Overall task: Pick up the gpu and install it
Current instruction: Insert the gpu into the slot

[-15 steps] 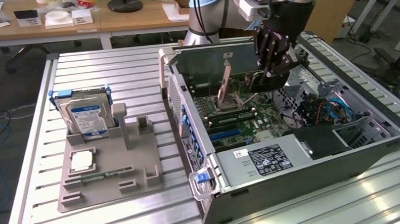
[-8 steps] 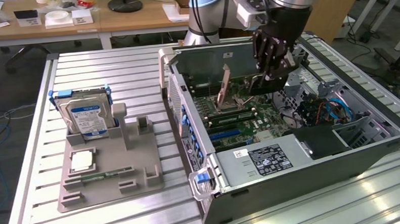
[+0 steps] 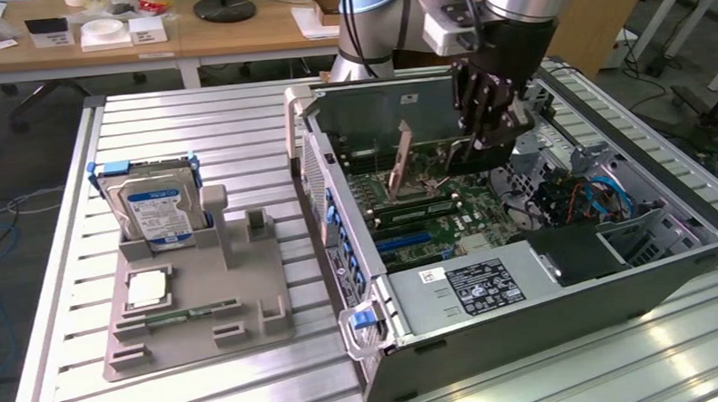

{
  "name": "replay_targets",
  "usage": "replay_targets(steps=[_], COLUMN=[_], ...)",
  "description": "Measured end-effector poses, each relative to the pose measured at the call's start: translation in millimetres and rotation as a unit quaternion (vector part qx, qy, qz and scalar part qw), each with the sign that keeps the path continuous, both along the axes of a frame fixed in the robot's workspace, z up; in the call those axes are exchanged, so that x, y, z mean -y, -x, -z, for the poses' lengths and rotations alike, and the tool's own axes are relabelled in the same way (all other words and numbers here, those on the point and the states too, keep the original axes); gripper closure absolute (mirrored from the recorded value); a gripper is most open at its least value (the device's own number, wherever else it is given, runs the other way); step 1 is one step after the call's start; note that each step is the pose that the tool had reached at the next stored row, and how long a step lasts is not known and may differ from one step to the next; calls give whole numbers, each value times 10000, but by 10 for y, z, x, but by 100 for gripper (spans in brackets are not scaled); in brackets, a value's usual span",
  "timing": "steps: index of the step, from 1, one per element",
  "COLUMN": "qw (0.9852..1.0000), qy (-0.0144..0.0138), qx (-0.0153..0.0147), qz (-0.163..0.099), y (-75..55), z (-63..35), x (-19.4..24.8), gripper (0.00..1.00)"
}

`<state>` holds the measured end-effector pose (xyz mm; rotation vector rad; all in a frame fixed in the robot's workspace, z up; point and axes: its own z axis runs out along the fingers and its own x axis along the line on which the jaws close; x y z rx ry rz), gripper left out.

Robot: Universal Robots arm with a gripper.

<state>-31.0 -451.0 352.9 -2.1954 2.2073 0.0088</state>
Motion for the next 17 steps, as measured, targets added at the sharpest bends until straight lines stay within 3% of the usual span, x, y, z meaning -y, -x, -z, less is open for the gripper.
replay_targets(steps=[8,17], qw=[10000,10000], qy=[0,-2], qx=[0,1], qz=[-1,0], y=[18,20], z=[84,99], x=[8,9], gripper=[73,73])
